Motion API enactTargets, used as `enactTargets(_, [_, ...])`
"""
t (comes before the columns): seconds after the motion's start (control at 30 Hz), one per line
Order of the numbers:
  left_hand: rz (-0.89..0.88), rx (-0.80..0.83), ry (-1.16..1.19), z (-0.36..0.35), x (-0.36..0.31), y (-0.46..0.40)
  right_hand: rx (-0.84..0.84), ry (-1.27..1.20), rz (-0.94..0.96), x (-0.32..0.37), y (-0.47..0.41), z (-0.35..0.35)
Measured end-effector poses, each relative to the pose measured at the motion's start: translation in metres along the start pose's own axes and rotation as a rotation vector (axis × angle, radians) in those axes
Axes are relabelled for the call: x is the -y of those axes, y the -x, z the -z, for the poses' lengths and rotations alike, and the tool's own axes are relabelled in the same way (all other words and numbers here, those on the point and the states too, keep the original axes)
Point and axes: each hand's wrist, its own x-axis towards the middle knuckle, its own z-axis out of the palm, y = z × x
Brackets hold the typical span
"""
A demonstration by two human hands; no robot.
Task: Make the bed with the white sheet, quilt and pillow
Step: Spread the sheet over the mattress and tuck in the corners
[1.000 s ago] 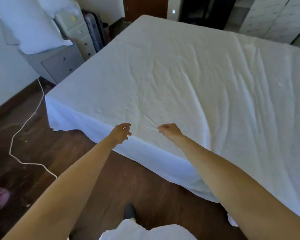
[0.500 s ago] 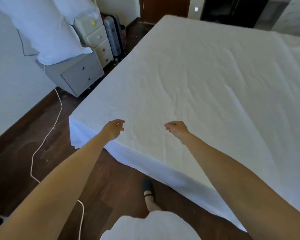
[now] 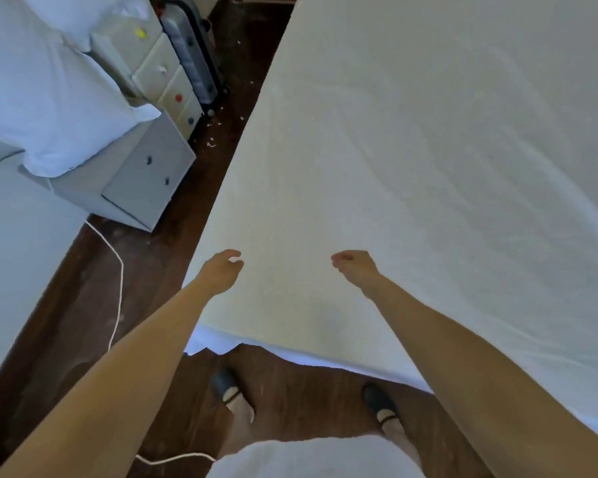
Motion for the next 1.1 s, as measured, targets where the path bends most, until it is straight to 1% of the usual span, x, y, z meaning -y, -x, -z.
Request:
enactTargets(0.03, [-0.045,0.006,-0.039,0.009,0.009,-0.015,-0.045,-0.026,-0.026,0.002,-0.004,-0.016])
enactTargets(0.1, [-0.090,0.080,-0.140,0.026,0.021,-0.041,-0.136,-0.039,-0.067,0.003,-0.007,-0.046])
enactTargets(0.17, [-0.111,0.161,-0.259,0.047,0.037,-0.063,-0.184,-0.043,-0.132,0.002,-0.007,-0.080])
enactTargets(0.23, [-0.140,0.225,-0.342,0.060,0.055,-0.083,-0.221,-0.049,-0.159,-0.001,-0.008,-0.115])
enactTargets(0.33, [-0.130,0.245,-0.399,0.072,0.083,-0.108,-0.214,0.047,-0.125,-0.007,-0.006,-0.164])
enactTargets(0.4, [-0.114,0.261,-0.463,0.066,0.106,-0.123,-0.198,0.122,-0.112,-0.020,-0.002,-0.193])
enactTargets(0.47, [-0.133,0.280,-0.527,0.058,0.127,-0.136,-0.198,0.160,-0.123,-0.037,0.003,-0.217])
enactTargets(0.57, [-0.098,0.327,-0.666,0.044,0.157,-0.157,-0.274,0.141,-0.164,-0.063,0.009,-0.253])
enactTargets(0.67, [-0.100,0.261,-0.855,0.032,0.187,-0.177,-0.385,0.174,-0.203,-0.079,0.009,-0.298])
enactTargets(0.7, [-0.103,0.265,-0.887,0.031,0.198,-0.180,-0.411,0.184,-0.233,-0.082,0.006,-0.316])
enactTargets(0.73, [-0.099,0.280,-0.844,0.029,0.210,-0.189,-0.436,0.165,-0.262,-0.083,0.004,-0.331])
enactTargets(0.77, [-0.091,0.329,-0.760,0.027,0.222,-0.200,-0.469,0.100,-0.291,-0.084,0.002,-0.347])
enactTargets(0.83, [-0.110,0.500,-0.591,0.026,0.241,-0.224,-0.548,-0.065,-0.340,-0.082,-0.006,-0.380])
enactTargets(0.87, [-0.143,0.560,-0.568,0.025,0.256,-0.241,-0.592,-0.120,-0.380,-0.079,-0.011,-0.402])
enactTargets(0.9, [-0.178,0.581,-0.560,0.023,0.261,-0.248,-0.664,-0.167,-0.418,-0.078,-0.014,-0.412])
enactTargets(0.97, [-0.247,0.571,-0.568,0.025,0.266,-0.246,-0.834,-0.332,-0.559,-0.076,-0.025,-0.435])
enactTargets(1.0, [-0.278,0.548,-0.573,0.027,0.266,-0.244,-0.863,-0.422,-0.631,-0.077,-0.032,-0.442])
enactTargets(1.03, [-0.314,0.528,-0.580,0.027,0.265,-0.244,-0.833,-0.497,-0.681,-0.079,-0.040,-0.447])
enactTargets(1.07, [-0.317,0.505,-0.584,0.027,0.265,-0.247,-0.766,-0.576,-0.703,-0.080,-0.047,-0.451])
enactTargets(1.1, [-0.330,0.496,-0.589,0.027,0.265,-0.249,-0.709,-0.646,-0.695,-0.079,-0.052,-0.455])
